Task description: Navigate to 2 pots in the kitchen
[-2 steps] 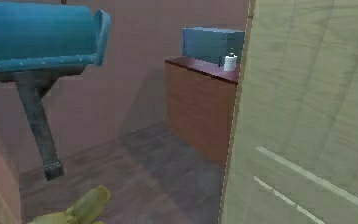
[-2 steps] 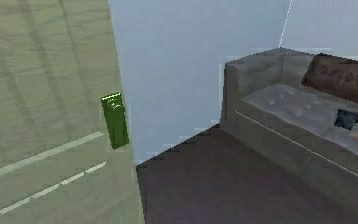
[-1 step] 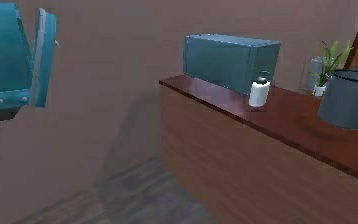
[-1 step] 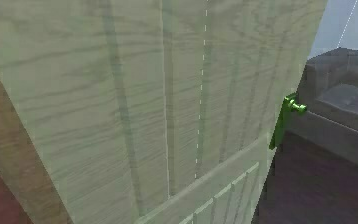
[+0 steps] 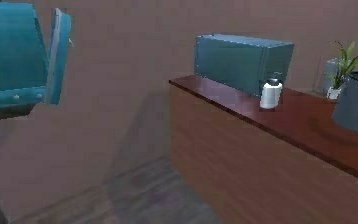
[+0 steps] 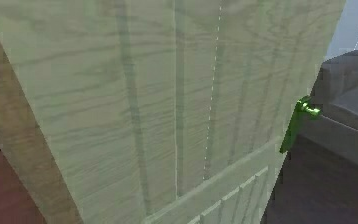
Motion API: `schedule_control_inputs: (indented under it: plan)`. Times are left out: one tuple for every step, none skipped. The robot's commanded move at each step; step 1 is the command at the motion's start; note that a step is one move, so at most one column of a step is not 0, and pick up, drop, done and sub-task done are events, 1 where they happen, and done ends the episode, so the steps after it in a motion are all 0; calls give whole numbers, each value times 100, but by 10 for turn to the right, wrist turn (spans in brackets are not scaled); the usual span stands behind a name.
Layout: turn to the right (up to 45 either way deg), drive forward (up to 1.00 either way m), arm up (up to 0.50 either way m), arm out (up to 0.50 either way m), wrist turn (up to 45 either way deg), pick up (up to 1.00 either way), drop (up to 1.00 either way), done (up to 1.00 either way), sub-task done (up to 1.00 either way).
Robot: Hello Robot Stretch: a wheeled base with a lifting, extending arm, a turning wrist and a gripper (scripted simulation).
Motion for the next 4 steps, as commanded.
schedule_control_inputs:
  plan:
    - [-450, 0, 0, 0, 0, 0, 0, 0, 0]
    - [-450, 0, 0, 0, 0, 0, 0, 0, 0]
    - [-330, 0, 0, 0, 0, 0, 0, 0, 0]
    - [0, 5, 0, 0, 0, 0, 0, 0, 0]
